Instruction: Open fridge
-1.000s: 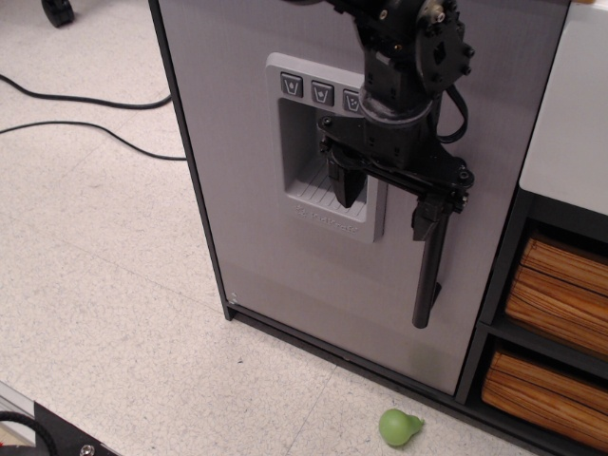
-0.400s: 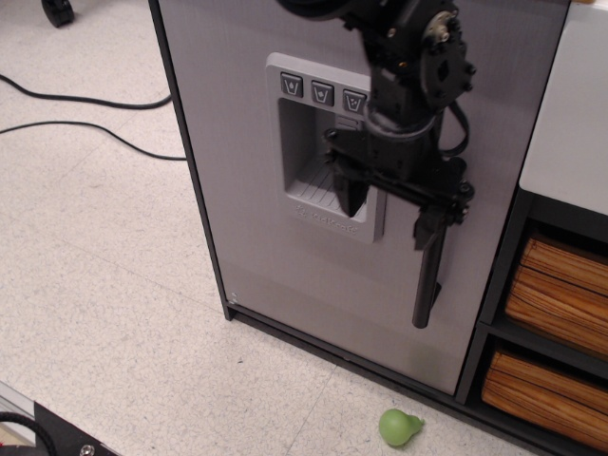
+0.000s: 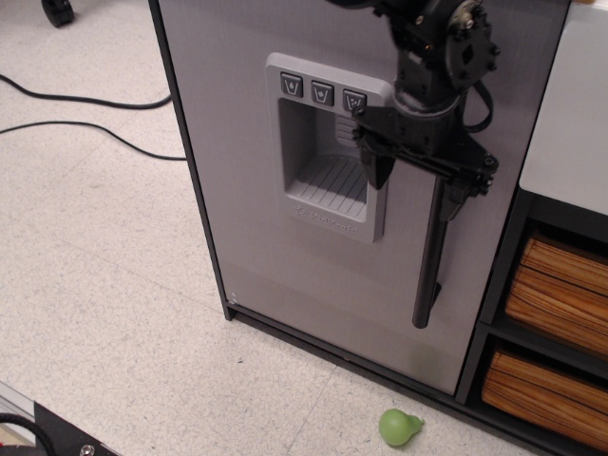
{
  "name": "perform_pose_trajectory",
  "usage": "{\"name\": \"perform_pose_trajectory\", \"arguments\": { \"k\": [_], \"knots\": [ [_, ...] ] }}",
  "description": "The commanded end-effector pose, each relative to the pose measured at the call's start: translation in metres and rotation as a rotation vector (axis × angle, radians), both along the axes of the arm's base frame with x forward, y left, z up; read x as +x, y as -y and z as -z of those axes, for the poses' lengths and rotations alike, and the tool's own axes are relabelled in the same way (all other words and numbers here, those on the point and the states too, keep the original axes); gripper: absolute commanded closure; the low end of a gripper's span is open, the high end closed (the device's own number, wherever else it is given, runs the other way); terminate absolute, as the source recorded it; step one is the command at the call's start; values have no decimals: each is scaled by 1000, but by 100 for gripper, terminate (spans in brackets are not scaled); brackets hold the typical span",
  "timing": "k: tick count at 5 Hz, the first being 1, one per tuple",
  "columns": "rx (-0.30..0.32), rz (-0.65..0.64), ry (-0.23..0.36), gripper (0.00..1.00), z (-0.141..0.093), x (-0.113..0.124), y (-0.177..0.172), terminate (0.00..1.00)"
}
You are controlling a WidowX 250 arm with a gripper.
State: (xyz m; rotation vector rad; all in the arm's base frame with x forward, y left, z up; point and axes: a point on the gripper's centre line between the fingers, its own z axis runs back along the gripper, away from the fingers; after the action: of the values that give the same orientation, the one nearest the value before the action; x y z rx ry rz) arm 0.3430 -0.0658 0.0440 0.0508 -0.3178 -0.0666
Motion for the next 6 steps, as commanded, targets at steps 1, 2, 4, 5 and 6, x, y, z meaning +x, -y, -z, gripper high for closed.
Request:
{"name": "perform_pose_trajectory", "arguments": {
  "k": [1, 2, 4, 5, 6],
  "knots": [
    [-40, 21, 76, 0, -23, 25, 17, 0],
    [-63, 19, 84, 100, -25, 28, 19, 0],
    [-46, 42, 96, 100, -15, 32, 21, 0],
    [-49, 73, 98, 100, -15, 20, 20, 0],
    [-47, 98, 110, 100, -19, -4, 9, 0]
  ]
}}
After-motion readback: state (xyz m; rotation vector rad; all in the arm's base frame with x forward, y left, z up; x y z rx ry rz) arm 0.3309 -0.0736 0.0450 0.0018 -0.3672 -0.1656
